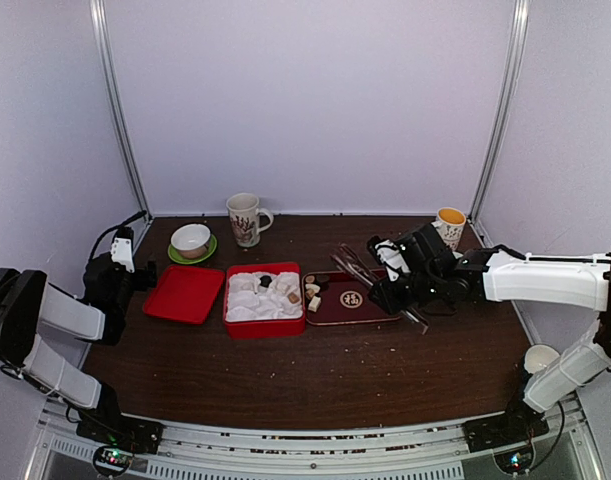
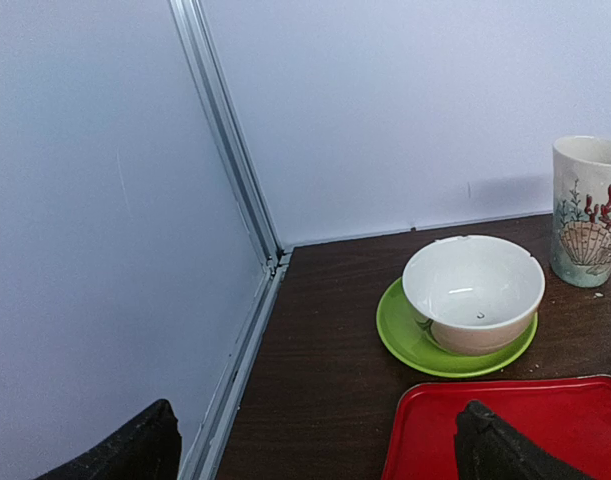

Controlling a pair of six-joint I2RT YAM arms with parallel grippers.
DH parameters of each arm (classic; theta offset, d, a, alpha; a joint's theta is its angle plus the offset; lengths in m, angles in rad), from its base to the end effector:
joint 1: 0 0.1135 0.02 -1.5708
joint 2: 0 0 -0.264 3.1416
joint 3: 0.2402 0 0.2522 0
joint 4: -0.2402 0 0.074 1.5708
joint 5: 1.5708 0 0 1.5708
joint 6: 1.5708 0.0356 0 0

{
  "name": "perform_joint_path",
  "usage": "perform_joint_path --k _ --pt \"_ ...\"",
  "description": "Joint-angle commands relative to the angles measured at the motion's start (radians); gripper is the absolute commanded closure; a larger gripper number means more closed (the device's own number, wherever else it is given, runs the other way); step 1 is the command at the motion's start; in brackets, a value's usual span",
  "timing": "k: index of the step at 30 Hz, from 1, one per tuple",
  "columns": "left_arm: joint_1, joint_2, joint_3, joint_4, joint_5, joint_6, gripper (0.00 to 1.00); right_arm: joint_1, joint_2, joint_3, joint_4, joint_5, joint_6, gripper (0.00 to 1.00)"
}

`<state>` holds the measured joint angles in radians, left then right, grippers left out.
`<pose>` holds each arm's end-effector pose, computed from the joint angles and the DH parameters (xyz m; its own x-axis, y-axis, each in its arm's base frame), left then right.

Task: Pack the chocolate
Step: Pick up the fake chocolate from the plate.

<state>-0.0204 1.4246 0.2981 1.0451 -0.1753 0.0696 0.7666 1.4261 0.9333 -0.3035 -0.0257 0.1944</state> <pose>0.2498 0.0011 0.1704 -0.0918 0.0704 -0.9933 -0.1477 0.9855 0.0835 0.2174 0.2107 0.2334 -0.6416 -0.3498 -0.6826 -0.5936 0.7900 0.1531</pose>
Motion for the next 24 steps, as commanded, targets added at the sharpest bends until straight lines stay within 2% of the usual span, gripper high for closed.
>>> perform_joint_path --k 1,12,24 --pt "0.006 -0.001 -0.002 0.035 0.010 0.005 0.02 -0.007 -0.019 -0.007 -0.012 -0.015 0.002 0.67" --pt "0.007 -0.001 0.000 0.032 0.010 0.004 0.02 -0.040 0.021 0.027 -0.074 -0.058 0.052 0.67" --pt "0.007 -0.001 -0.001 0.031 0.010 0.005 0.02 -0.055 -0.005 0.013 -0.130 -0.086 0.072 0.66"
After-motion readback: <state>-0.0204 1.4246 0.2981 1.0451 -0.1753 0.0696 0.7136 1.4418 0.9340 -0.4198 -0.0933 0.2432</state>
